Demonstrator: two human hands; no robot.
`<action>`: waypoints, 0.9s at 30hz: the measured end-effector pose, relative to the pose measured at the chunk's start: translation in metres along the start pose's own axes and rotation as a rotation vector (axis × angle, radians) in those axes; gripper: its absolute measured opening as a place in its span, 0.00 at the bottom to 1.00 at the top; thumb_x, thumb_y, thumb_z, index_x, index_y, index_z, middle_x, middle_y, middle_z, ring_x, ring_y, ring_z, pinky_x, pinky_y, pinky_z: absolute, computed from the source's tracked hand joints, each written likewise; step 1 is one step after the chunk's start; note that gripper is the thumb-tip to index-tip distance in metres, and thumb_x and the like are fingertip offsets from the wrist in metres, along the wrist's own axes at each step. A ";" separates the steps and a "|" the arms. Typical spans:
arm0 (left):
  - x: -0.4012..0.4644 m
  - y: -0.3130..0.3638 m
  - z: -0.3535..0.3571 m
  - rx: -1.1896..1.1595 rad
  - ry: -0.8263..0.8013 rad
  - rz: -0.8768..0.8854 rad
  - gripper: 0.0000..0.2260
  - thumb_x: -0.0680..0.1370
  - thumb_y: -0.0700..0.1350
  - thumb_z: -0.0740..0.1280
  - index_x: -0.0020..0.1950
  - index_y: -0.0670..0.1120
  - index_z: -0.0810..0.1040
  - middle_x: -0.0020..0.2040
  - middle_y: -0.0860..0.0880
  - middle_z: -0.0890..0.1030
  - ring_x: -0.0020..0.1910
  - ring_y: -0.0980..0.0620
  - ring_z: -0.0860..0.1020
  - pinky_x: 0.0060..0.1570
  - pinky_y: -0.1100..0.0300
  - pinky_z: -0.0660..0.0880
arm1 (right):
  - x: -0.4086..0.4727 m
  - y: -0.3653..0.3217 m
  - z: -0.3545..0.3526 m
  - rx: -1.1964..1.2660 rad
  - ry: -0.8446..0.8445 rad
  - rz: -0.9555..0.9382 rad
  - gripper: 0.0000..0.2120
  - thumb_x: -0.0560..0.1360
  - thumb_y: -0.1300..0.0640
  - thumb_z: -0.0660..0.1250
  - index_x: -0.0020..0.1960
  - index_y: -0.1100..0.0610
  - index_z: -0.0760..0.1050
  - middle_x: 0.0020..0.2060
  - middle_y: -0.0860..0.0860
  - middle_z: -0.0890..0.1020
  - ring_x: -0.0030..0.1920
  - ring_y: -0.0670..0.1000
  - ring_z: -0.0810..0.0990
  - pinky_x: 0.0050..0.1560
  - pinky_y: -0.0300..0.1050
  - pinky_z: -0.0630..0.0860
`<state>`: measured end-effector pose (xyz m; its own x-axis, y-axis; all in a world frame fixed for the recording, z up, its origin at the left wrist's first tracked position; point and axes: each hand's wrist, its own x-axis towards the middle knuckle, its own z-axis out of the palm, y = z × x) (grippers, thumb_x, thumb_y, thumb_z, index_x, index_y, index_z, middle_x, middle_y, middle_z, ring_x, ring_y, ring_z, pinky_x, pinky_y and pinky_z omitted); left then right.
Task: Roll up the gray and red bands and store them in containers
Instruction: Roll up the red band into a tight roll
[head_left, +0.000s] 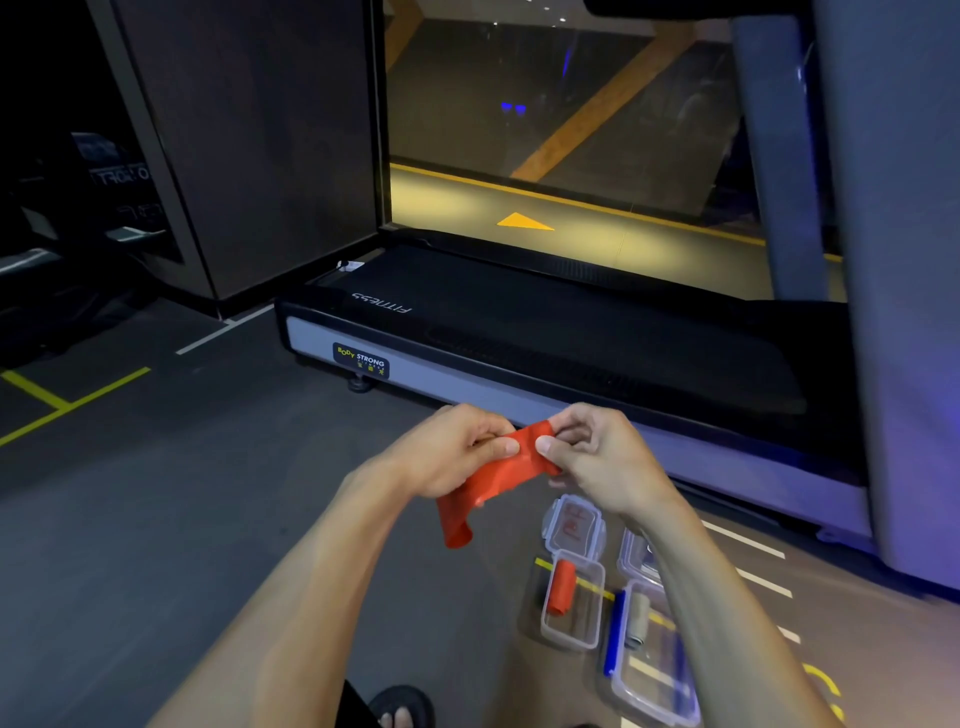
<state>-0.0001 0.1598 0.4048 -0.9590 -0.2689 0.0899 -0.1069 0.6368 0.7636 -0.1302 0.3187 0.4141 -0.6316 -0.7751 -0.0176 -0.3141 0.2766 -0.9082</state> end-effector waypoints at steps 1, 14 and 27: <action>0.001 -0.001 0.001 -0.026 -0.004 0.009 0.08 0.83 0.48 0.66 0.45 0.51 0.80 0.34 0.52 0.82 0.30 0.56 0.79 0.33 0.64 0.73 | 0.001 0.000 0.000 -0.010 0.007 -0.006 0.03 0.78 0.63 0.72 0.49 0.59 0.79 0.42 0.57 0.82 0.38 0.51 0.83 0.42 0.49 0.84; -0.003 -0.002 0.004 -0.115 -0.021 0.004 0.13 0.84 0.47 0.64 0.43 0.41 0.76 0.31 0.55 0.74 0.29 0.57 0.72 0.32 0.62 0.68 | -0.002 -0.003 0.002 -0.041 0.026 -0.043 0.12 0.67 0.54 0.83 0.47 0.52 0.84 0.32 0.47 0.80 0.34 0.47 0.81 0.49 0.57 0.82; -0.002 -0.004 0.006 -0.029 0.038 -0.025 0.14 0.83 0.52 0.65 0.43 0.44 0.78 0.35 0.48 0.82 0.32 0.53 0.78 0.36 0.53 0.75 | -0.006 -0.003 0.006 0.003 -0.049 -0.054 0.04 0.77 0.57 0.74 0.46 0.56 0.81 0.41 0.54 0.87 0.39 0.47 0.86 0.41 0.38 0.78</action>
<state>0.0007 0.1622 0.3974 -0.9454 -0.3121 0.0938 -0.1230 0.6082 0.7842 -0.1212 0.3193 0.4141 -0.5785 -0.8156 0.0112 -0.3449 0.2321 -0.9095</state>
